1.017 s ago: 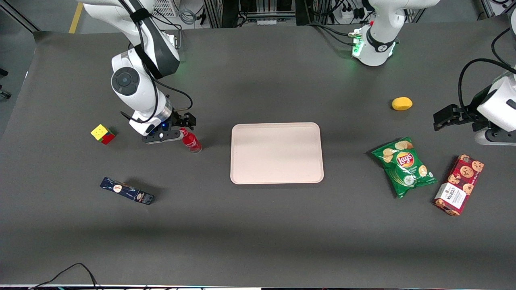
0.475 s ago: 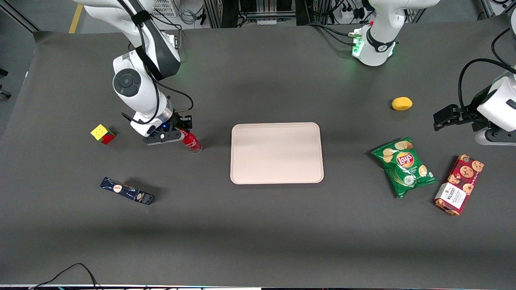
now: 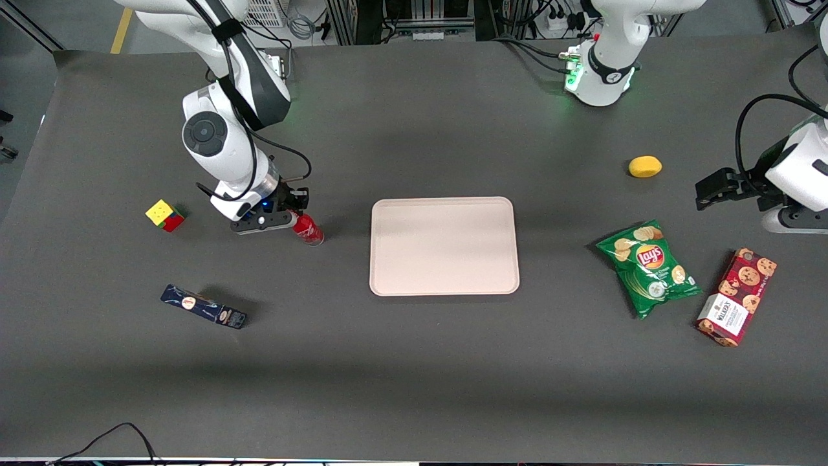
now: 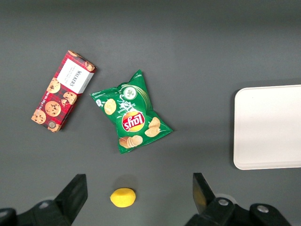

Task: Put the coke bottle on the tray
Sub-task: 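Close the right gripper on the bottle neck and lift it, then carry the held bottle over the white tray with the right gripper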

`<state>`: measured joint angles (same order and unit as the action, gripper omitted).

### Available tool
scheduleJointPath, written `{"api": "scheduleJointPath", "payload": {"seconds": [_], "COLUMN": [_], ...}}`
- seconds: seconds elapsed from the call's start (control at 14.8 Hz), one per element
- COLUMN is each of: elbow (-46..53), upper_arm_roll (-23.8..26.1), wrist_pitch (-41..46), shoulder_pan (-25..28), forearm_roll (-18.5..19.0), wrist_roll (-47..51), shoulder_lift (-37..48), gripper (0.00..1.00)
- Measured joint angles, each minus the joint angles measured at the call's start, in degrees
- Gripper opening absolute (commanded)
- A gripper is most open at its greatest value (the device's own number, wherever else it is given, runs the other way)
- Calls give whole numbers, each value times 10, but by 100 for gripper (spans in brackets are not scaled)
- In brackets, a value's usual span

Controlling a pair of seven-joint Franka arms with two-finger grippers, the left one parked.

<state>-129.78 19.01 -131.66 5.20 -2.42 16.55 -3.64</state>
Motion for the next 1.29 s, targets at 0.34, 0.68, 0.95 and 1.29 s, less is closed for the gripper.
{"api": "scheduleJointPath", "payload": {"seconds": [0.34,0.68,0.95,1.29], "elbow": [2,82,218,367], "upper_arm_roll": [2,4,3,4], "wrist_pitch": [0,103,257,365], "shoulder_pan": [0,-1,-3,0], "forearm_roll": [1,2,2,2], "wrist_roll": [0,0,0,31], "shoulder_lift": [0,11,25,4], "gripper": [0,0,0,0]}}
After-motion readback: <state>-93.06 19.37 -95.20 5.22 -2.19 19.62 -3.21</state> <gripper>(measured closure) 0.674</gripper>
